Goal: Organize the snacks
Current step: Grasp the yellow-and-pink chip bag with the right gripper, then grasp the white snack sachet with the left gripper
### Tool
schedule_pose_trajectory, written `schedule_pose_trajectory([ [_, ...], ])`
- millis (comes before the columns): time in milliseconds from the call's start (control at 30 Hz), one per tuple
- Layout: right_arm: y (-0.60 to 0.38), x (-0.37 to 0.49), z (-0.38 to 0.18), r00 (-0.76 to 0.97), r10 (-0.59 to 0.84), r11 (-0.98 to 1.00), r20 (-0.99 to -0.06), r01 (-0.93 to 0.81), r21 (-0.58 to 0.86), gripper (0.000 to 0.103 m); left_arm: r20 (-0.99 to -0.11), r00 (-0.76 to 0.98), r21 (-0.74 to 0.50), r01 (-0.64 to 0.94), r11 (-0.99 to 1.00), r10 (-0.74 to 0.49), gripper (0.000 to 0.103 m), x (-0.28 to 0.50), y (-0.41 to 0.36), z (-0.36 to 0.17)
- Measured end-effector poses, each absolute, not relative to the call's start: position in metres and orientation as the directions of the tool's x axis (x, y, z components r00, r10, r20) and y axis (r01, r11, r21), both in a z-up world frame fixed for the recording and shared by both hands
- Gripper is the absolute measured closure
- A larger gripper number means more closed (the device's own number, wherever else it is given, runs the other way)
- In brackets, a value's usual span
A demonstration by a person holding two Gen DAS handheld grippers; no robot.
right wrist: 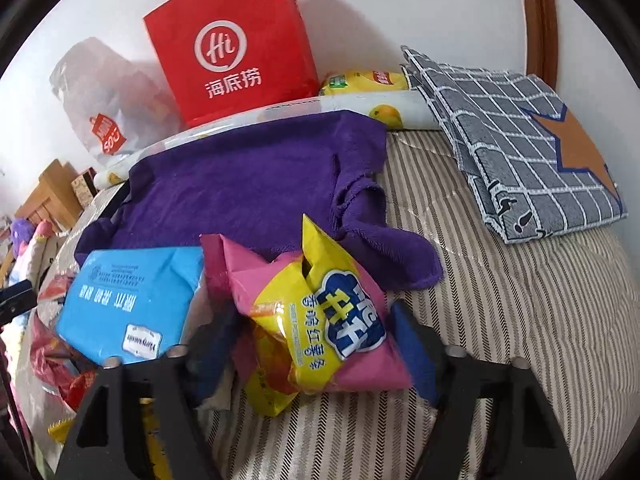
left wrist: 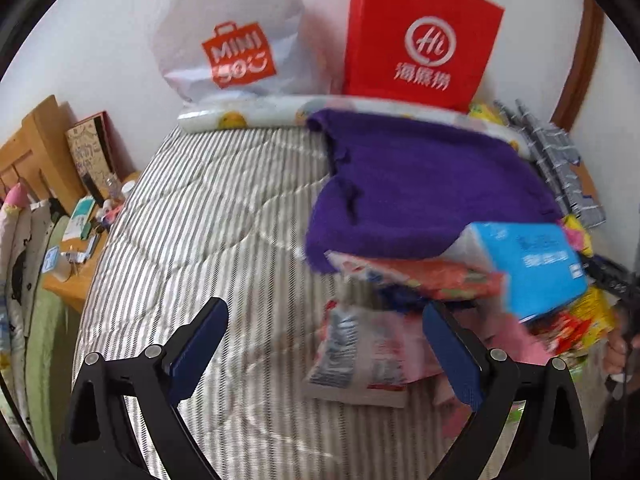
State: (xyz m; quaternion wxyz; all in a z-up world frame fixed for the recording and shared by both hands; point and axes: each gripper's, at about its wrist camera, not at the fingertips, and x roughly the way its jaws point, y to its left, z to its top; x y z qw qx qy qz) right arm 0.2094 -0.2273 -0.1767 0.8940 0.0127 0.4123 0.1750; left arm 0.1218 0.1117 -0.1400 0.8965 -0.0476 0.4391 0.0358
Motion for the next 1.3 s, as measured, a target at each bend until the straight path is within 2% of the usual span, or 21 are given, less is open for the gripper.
schedule_pose_trajectory([
  [133,-0.231,0.201,-0.173,0.614,0.304,0.945,-0.729,-0.291,0.149,0.038,-0.818,0.574,-0.074,-0.066,0.995,-0.023,0.007,0.12,0.115,-0.158],
  [233,-0.235,0.193,-0.169,0.628,0.288,0.953,-0.722,-0.265,0.15,0.038,-0.829,0.56,-0.03,-0.053,0.998,0.005,0.008,0.119,0.109,-0.167],
  [600,-0.252,0.152,-0.152,0.666,0.225,0.974,-0.711,-0.164,0.155,0.038,-0.827,0.561,-0.036,-0.029,0.999,-0.013,0.008,0.13,0.099,-0.18],
  [800,-0.26,0.134,-0.152,0.665,0.177,0.984,-0.725,-0.11,0.139,0.038,-0.831,0.557,0.022,0.013,1.0,0.011,0.013,0.133,0.081,-0.192],
  [900,-0.263,0.126,-0.151,0.664,0.166,0.986,-0.729,-0.09,0.142,0.038,-0.829,0.559,0.01,0.02,1.0,-0.002,0.016,0.133,0.08,-0.192],
  [1067,-0.263,0.119,-0.149,0.67,0.149,0.988,-0.727,-0.074,0.134,0.038,-0.818,0.576,0.013,0.038,0.999,-0.011,0.025,0.13,0.077,-0.192],
  [1133,-0.262,0.117,-0.148,0.671,0.146,0.989,-0.727,-0.07,0.134,0.038,-0.815,0.579,0.013,0.049,0.999,-0.018,0.036,0.128,0.076,-0.19],
  [1300,-0.259,0.115,-0.143,0.678,0.14,0.989,-0.721,-0.066,0.129,0.038,-0.812,0.583,0.012,0.061,0.998,-0.026,0.043,0.127,0.075,-0.189],
])
